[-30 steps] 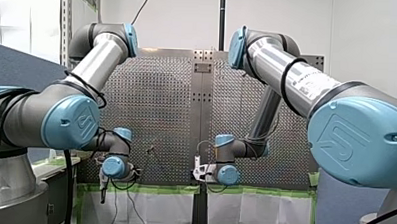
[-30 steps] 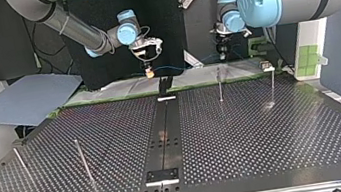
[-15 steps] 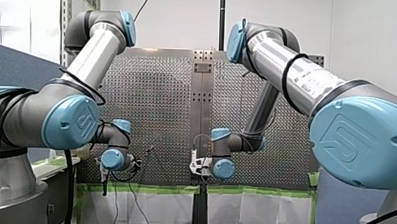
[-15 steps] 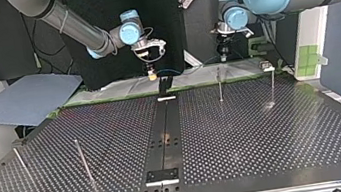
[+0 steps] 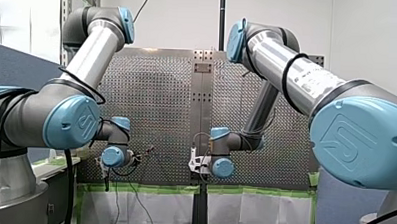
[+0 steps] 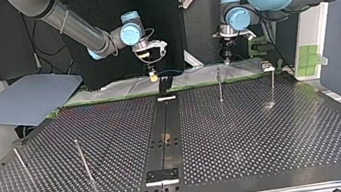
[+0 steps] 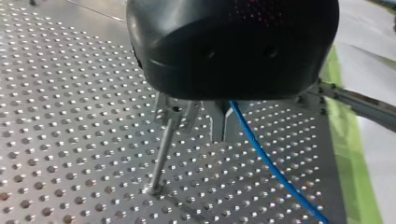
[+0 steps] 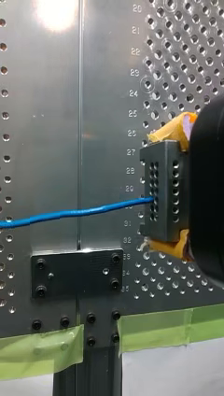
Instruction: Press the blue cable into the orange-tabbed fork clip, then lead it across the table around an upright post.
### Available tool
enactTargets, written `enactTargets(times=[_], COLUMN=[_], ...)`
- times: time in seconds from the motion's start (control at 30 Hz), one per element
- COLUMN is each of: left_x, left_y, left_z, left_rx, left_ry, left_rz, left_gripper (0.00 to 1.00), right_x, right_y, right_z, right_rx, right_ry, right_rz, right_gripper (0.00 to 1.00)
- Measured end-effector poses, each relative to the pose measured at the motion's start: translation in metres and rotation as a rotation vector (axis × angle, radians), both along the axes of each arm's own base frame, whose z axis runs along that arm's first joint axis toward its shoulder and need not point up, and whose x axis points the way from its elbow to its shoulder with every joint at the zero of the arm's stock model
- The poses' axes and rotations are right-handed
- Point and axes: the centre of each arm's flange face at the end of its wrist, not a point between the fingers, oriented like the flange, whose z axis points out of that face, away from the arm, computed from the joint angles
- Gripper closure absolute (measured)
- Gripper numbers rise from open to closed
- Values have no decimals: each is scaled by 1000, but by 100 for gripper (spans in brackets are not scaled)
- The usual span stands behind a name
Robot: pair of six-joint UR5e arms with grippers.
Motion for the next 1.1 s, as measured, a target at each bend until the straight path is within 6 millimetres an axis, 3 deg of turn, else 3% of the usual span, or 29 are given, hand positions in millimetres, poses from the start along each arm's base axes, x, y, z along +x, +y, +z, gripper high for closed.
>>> enactTargets(times=[0.33,0.9,1.1], left_x=[22,24,30], left_y=[6,7,6], left_z=[10,9,-1], left_rx=[-43,-32,-26], left_ry=[-85,-92,-81], left_rz=[41,49,47], left_gripper=[100,100,100], right_x=[-4,-8,-8], right_y=[-7,-11,-11], right_z=[0,0,-2], right_rx=[0,-1,-3], right_ry=[0,9,4], right_rz=[-9,-14,-8], right_gripper=[100,100,100])
